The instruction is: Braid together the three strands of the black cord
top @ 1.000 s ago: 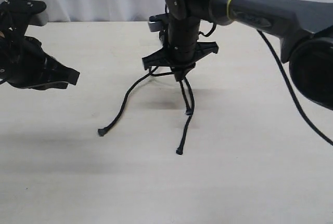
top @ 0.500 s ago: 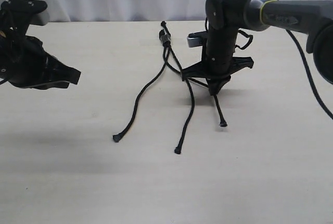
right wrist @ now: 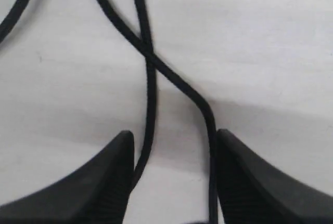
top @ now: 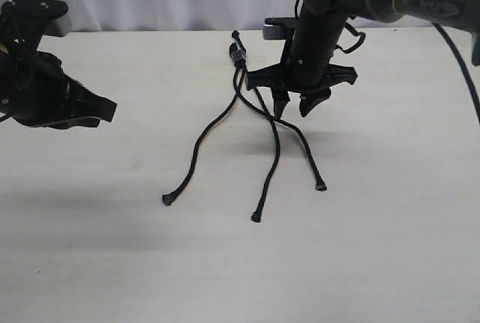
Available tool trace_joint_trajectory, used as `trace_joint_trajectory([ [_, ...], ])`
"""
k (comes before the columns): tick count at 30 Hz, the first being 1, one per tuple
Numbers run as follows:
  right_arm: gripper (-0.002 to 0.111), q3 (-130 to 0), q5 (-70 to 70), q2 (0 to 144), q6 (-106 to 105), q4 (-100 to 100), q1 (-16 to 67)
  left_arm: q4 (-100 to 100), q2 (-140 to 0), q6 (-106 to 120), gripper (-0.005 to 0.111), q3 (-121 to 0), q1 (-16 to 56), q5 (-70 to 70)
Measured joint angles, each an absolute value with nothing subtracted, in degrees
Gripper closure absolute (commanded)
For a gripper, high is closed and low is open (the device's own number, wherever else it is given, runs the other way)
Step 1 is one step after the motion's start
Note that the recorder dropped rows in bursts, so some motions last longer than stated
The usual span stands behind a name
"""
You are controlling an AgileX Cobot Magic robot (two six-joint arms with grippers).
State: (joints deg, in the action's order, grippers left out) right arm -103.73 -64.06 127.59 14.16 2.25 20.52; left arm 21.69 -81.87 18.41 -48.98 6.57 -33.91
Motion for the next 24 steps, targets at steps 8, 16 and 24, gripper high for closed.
trace_joint_trajectory([
  [8, 0.062, -96.6, -59.5, 127.5, 15.0, 2.9, 24.9, 21.7, -81.9, 18.4, 0.107, -49.0, 6.6, -33.9],
  [16, 0.081, -90.4, -55.1, 127.5, 15.9, 2.3, 24.9, 21.7, -81.9, 18.4, 0.107, -49.0, 6.6, -33.9],
  [24, 0.104, -90.1, -54.5, 127.5, 15.9, 2.3, 24.9, 21.7, -81.9, 18.4, 0.107, -49.0, 6.6, -33.9],
])
